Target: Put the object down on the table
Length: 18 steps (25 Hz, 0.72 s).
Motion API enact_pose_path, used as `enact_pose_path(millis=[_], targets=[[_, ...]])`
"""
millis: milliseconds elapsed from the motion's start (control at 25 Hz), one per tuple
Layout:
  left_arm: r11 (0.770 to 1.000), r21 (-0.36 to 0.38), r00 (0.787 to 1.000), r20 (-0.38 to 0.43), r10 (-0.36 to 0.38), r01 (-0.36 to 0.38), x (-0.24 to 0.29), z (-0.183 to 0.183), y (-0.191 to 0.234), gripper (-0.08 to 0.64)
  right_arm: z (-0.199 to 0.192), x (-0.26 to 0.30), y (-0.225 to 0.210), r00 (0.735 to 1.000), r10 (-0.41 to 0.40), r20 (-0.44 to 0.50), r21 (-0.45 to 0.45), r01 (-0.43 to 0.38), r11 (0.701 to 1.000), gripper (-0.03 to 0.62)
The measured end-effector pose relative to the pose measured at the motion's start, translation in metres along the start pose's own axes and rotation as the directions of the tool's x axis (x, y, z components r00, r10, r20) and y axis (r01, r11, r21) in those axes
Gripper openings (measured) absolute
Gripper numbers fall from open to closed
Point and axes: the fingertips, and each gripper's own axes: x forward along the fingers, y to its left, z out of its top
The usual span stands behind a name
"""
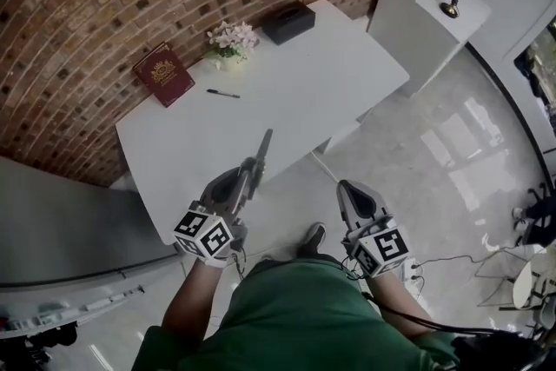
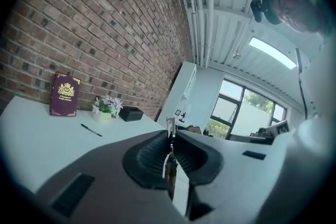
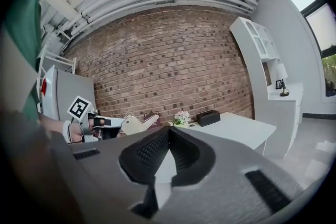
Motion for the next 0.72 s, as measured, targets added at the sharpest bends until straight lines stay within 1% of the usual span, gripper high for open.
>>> enact_pose_path(millis=[200,360,560,720], targets=[[0.998,0.031,0.998,0.001,0.058,-0.058,0.041,0.002,0.002,0.026,0.002,0.010,-0.042,0.999,0.034,-0.005,0.024,-0.034,0.999,0.002],[0.995,0.060,0.997,-0.018,0.078,-0.077,0.065,0.001,0.007,0.026,0.001,0.016,-0.062,0.999,0.040,-0.026,0.041,-0.039,0.998,0.002],[0.990,0.113,0.993,-0.068,0.092,-0.084,0.092,-0.005,0.033,0.027,0.000,0.027,-0.078,1.000,0.004,-0.025,0.061,-0.003,0.998,0.002],[0.986,0.148,0.986,-0.138,0.096,-0.075,0.119,-0.023,0.063,0.026,0.002,0.031,-0.093,0.997,-0.068,-0.034,0.057,0.070,0.996,0.002]])
